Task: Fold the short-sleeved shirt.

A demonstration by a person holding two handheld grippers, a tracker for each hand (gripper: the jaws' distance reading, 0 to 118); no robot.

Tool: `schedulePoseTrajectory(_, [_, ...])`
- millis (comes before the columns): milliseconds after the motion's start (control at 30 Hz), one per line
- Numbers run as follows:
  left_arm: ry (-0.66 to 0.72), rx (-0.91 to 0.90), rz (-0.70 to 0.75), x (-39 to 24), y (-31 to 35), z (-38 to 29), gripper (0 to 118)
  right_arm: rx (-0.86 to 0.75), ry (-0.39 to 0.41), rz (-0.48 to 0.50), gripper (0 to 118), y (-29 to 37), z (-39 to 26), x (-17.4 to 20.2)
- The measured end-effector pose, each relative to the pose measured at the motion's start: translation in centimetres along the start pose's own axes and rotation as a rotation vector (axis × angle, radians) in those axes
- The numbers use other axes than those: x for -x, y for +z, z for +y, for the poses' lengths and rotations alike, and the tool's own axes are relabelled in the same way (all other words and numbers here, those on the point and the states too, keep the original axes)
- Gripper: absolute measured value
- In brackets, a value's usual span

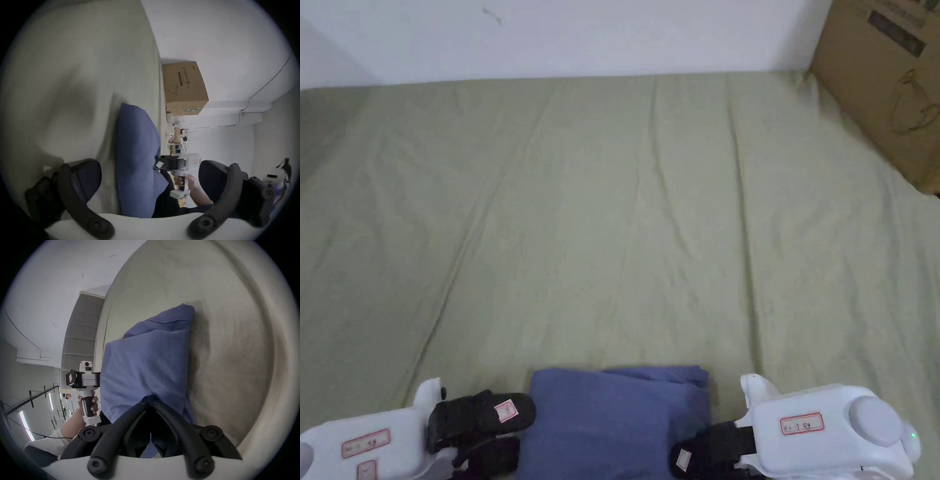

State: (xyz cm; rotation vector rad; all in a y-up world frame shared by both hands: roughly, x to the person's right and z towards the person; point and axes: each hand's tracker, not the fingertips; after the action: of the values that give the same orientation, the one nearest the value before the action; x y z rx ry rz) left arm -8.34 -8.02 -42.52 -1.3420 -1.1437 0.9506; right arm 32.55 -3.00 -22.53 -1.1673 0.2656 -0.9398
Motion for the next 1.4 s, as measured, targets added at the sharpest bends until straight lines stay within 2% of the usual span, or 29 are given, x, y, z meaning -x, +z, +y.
schedulePoseTrajectory(167, [0.018, 0.166, -0.089, 0.2, -5.5, -0.3, 118, 0.004, -0.007, -0.008, 0, 0.0, 0.0, 0.1])
schedulePoseTrajectory(300, [-0.016, 0.142, -0.084, 0.2, -5.7, -0.8, 117, 0.002, -0.018, -0.008, 0, 0.0, -0.1, 0.1])
schedulePoseTrajectory(333, [-0.014, 0.125, -0.088, 0.3, -5.4, -0.9, 114, 0.001, -0.021, -0.005, 0, 0.1, -0.1, 0.1])
schedulePoseTrajectory(367, [-0.021, 0.094, -0.062, 0.5, -4.9, -1.1, 96, 0.0, -0.022, -0.004, 0, 0.0, -0.1, 0.1])
schedulePoseTrajectory(400, [-0.032, 0.061, 0.002, 1.0, -4.4, -1.3, 63, -0.001, -0.022, -0.003, 0, 0.0, -0.1, 0.1])
schedulePoseTrajectory(433, [-0.042, 0.04, 0.123, 1.6, -4.0, -1.3, 20, -0.001, -0.022, -0.001, 0, 0.1, -0.2, 0.0])
schedulePoseTrajectory(467, [-0.059, 0.039, 0.22, 2.4, -4.0, -1.6, 18, -0.002, -0.025, 0.006, 0, 0.1, -0.2, -0.1])
schedulePoseTrajectory(500, [-0.037, 0.02, 0.054, 2.3, -3.9, -2.0, 18, 0.001, -0.033, 0.023, 0, 0.0, -0.3, 0.0])
schedulePoseTrajectory(567, [-0.111, 0.023, 0.189, 0.6, -4.4, -2.3, 18, -0.006, -0.033, 0.001, 0, -0.1, -0.4, 0.2])
schedulePoseTrajectory(600, [-0.119, 0.014, 0.207, 0.1, -4.5, -2.5, 18, -0.02, -0.025, -0.021, 0, 0.1, -0.5, 0.6])
schedulePoseTrajectory(667, [-0.114, 0.003, 0.237, -0.9, -4.6, -2.7, 18, -0.101, 0.04, -0.117, 0, 0.9, -0.9, 2.5])
schedulePoseTrajectory(833, [-0.1, -0.041, 0.27, -4.5, -4.0, -3.8, 18, -0.246, 0.109, -0.222, 0, 4.4, -0.1, 8.7])
schedulePoseTrajectory(900, [-0.117, -0.058, 0.257, -6.2, -3.3, -4.3, 18, -0.32, 0.225, -0.41, 0, 5.0, 0.3, 12.1])
schedulePoseTrajectory(933, [-0.136, -0.073, 0.266, -7.2, -2.7, -4.6, 18, -0.346, 0.302, -0.546, 0, 4.7, 0.4, 13.8])
schedulePoseTrajectory(1000, [-0.186, -0.119, 0.294, -8.8, -0.8, -5.0, 18, -0.398, 0.396, -0.635, 0, 3.6, 0.3, 16.5])
schedulePoseTrajectory(1100, [-0.211, -0.198, 0.297, -10.6, 3.3, -5.5, 18, -0.412, 0.446, -0.651, 0, 1.8, 0.2, 19.3])
schedulePoseTrajectory(1200, [-0.219, -0.273, 0.342, -11.5, 8.4, -5.9, 18, -0.372, 0.475, -0.598, 0, -0.9, 0.3, 21.4])
schedulePoseTrajectory(1267, [-0.232, -0.308, 0.414, -11.5, 12.4, -5.8, 18, -0.326, 0.522, -0.589, 0, -3.3, 0.1, 23.1])
schedulePoseTrajectory(1400, [-0.228, -0.349, 0.574, -11.2, 19.4, -4.8, 18, -0.334, 0.613, -0.615, 0, -8.4, -0.8, 27.2])
